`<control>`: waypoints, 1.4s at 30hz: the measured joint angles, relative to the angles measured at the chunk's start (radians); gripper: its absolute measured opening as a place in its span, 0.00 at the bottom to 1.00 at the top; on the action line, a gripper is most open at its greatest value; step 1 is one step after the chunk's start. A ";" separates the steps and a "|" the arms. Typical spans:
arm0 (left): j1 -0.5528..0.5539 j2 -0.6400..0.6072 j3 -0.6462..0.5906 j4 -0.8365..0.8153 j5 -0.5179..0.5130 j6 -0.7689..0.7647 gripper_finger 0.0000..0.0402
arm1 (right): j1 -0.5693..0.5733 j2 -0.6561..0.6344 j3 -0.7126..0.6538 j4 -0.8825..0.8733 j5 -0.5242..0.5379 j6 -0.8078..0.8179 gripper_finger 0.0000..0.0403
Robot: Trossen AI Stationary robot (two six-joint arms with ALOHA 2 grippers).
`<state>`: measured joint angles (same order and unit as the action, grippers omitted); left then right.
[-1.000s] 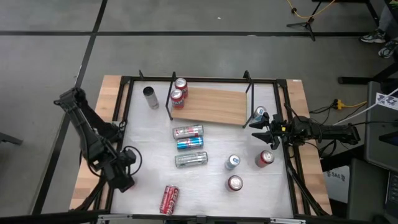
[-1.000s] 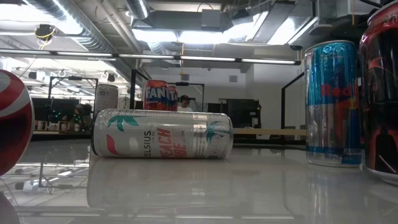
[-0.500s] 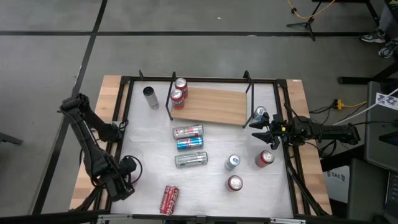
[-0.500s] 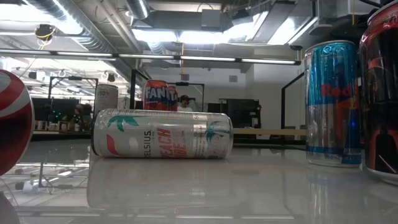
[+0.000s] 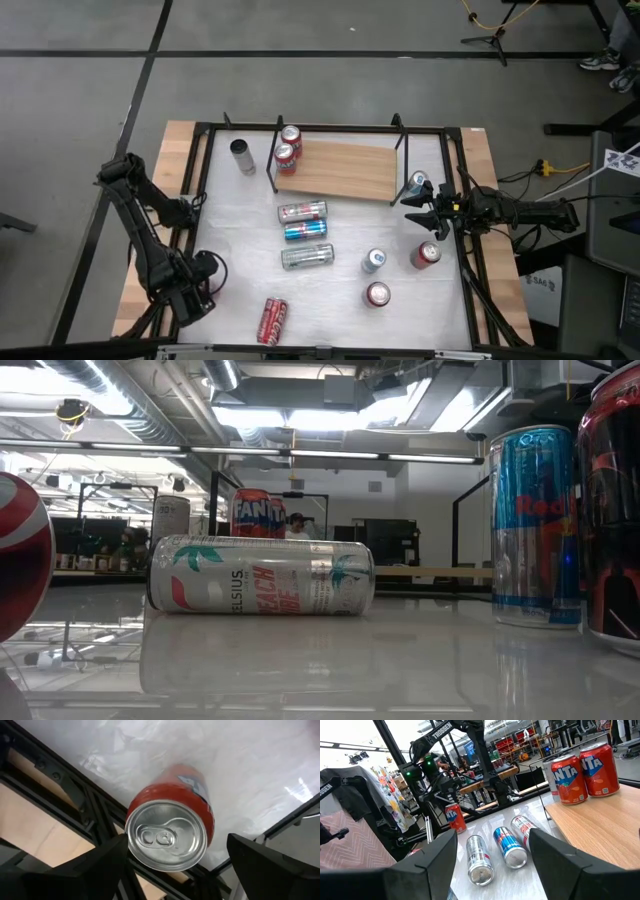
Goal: Place canned beverage on shelf
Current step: Put the red soda can on the shelf
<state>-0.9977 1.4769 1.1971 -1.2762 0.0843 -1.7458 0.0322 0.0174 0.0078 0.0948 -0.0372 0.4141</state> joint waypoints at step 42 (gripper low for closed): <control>0.001 0.003 -0.003 0.067 -0.004 -0.006 0.83 | 0.000 0.000 0.000 -0.073 0.001 0.000 0.59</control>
<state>-0.9972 1.4796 1.1938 -1.2092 0.0799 -1.7519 0.0322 0.0170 0.0082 0.0221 -0.0366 0.4141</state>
